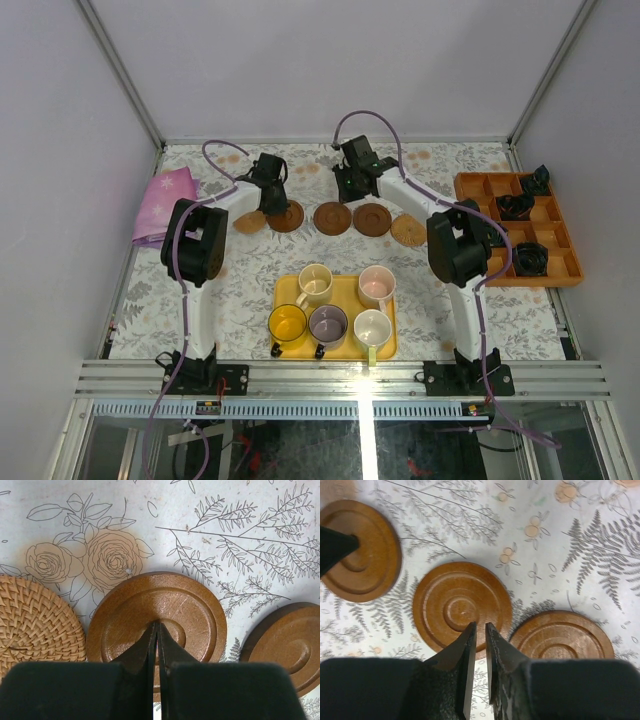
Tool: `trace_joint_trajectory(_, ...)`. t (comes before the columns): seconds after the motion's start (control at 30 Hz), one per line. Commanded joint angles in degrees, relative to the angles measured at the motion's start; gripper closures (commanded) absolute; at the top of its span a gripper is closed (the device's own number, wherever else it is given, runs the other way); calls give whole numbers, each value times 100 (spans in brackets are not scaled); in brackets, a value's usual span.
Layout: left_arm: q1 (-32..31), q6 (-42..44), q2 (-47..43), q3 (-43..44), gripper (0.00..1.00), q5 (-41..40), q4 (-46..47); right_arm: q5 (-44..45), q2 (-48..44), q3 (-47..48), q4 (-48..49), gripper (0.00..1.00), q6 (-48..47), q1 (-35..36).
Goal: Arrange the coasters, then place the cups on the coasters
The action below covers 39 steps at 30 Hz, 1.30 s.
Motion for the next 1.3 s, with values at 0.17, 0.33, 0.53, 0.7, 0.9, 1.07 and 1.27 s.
trace_joint_trajectory(0.17,-81,86,107,-22,100,414,113,1308,-360,-485,14,92,268,-9)
trace_joint_trajectory(0.33,-123,90,141,-54,100,409,106,1496,-376,-637,-14,94,403,-36)
trace_joint_trajectory(0.53,-145,64,187,-62,100,514,114,1838,-448,-779,-68,95,670,-121)
trace_joint_trajectory(0.7,-198,39,197,-103,100,525,122,1923,-480,-844,-141,95,851,-247)
trace_joint_trajectory(0.9,-225,-9,174,-213,100,586,140,1934,-518,-963,-155,95,940,-342)
trace_joint_trajectory(1.07,-247,-28,190,-215,100,580,136,1877,-482,-952,-154,95,956,-372)
trace_joint_trajectory(1.27,-241,-24,164,-198,100,512,105,1840,-405,-947,-189,95,968,-407)
